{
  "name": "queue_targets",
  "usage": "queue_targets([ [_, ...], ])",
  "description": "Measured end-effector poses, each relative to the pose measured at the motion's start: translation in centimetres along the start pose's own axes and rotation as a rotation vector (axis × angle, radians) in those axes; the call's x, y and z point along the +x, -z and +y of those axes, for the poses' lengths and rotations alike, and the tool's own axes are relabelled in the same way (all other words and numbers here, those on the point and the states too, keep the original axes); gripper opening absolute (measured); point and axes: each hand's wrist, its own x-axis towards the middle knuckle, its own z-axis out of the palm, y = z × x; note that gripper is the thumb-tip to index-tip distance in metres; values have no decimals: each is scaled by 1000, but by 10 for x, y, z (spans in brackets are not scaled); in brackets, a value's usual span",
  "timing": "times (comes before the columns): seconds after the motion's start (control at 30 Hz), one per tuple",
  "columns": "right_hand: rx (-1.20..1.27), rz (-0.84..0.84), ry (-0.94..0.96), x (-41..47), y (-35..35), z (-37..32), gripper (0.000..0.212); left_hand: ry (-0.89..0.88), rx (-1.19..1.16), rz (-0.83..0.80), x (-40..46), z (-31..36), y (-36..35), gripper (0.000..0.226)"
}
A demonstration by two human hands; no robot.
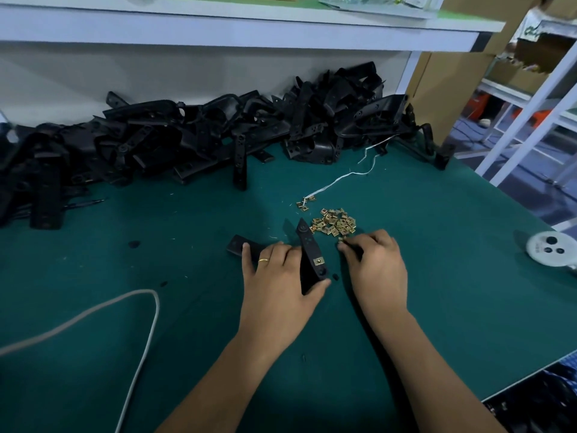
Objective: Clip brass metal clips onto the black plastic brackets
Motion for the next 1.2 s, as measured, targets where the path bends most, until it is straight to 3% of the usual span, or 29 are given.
queue_targets([
  [0.47, 185, -67, -62, 23, 1, 15, 6, -6, -52, 4, -2, 0, 4, 74],
  [0.6, 510, -77, -147, 7, 11, 11, 6, -49, -70, 11, -3, -1, 3, 71],
  [0.7, 768, -216, -139, -19, 21, 9, 9, -162, -66, 13, -4, 1, 2, 63],
  [0.83, 926, -340, -134, -34, 28, 11, 10, -292, -49, -45, -4, 3, 2, 68],
  [1.2, 1074, -347, -180, -32, 32, 11, 14, -367, -17, -98, -3, 0, 4, 70],
])
